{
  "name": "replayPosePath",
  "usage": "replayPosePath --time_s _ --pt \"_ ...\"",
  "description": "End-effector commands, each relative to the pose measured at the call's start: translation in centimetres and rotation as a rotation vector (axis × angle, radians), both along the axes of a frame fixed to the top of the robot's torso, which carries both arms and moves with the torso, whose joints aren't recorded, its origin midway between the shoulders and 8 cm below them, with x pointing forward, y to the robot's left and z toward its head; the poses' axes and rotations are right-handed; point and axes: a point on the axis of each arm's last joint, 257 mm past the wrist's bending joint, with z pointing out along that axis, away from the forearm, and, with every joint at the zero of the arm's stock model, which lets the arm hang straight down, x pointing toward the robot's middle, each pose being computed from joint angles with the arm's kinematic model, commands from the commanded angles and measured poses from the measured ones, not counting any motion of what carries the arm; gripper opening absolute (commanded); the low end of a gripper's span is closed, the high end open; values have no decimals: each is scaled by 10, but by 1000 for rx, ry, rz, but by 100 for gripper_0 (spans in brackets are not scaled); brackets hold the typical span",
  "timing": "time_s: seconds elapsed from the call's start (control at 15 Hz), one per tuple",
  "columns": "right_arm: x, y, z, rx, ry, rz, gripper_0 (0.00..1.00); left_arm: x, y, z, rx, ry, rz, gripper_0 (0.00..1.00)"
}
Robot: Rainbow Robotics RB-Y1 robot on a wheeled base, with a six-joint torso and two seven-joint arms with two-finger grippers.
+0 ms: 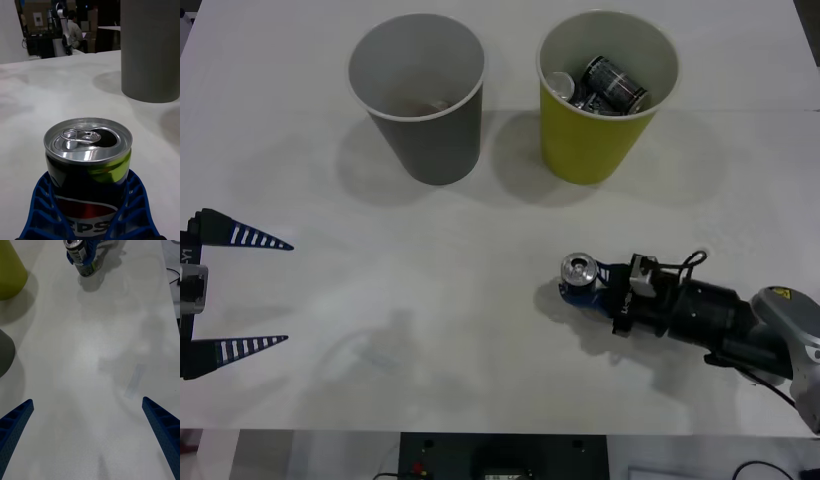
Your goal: Put the can into the green bin and the plastic bottle into the gray bin
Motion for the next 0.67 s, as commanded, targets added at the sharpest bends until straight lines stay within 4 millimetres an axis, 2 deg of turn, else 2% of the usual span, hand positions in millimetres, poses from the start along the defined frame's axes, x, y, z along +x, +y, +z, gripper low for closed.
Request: replayPosePath --time_s 0.07,0.4,0.67 --pt "-1 -4 10 -20 59 13 0 0 0 0 0 0 0 100" --pt "-2 -14 35 -102 177 -20 0 0 0 0 0 0 0 100" --pt "-10 -23 56 -171 304 -137 0 0 0 0 0 0 0 100"
